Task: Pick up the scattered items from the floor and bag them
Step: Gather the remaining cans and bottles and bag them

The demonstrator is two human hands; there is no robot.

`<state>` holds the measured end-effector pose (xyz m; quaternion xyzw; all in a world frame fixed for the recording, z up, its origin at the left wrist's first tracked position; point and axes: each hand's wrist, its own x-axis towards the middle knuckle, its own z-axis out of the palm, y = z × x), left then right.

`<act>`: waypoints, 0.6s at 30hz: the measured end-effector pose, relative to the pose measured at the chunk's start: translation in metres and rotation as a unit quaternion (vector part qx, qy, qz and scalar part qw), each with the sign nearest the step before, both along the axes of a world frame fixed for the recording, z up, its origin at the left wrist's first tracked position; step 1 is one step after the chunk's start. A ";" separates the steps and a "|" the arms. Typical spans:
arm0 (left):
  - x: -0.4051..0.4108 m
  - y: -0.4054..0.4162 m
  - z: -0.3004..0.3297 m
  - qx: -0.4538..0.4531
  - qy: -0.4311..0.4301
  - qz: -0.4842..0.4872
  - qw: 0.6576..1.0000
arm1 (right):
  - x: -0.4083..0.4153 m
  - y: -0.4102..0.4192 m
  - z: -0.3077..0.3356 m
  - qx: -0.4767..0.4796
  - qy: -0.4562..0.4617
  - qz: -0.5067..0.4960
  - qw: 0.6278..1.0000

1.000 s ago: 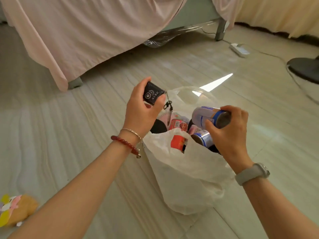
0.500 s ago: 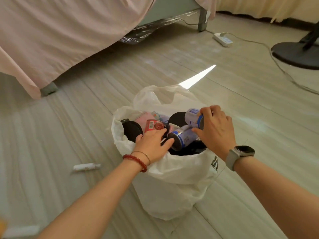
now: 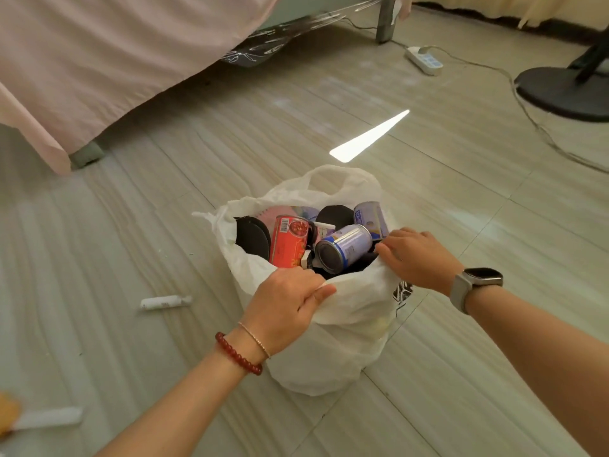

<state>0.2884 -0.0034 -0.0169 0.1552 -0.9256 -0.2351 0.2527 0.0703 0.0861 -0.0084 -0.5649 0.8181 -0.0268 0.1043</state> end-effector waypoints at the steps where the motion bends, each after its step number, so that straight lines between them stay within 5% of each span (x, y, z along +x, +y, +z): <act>1: 0.003 0.002 0.003 -0.003 0.003 -0.002 1.000 | -0.001 0.007 0.003 -0.023 0.015 0.014 1.000; 6: 0.023 -0.012 0.018 0.092 0.008 0.084 0.992 | 0.020 0.023 0.013 -0.110 0.030 0.042 0.993; 11: 0.044 -0.037 0.065 0.160 0.102 0.229 0.955 | 0.096 0.025 0.033 -0.228 0.013 0.083 0.970; 15: 0.074 -0.030 0.079 0.219 0.128 0.230 0.940 | 0.138 0.039 0.048 -0.288 -0.036 0.173 0.941; 18: 0.110 -0.024 0.070 0.311 0.107 0.214 0.920 | 0.135 0.045 0.053 -0.285 -0.082 0.145 0.944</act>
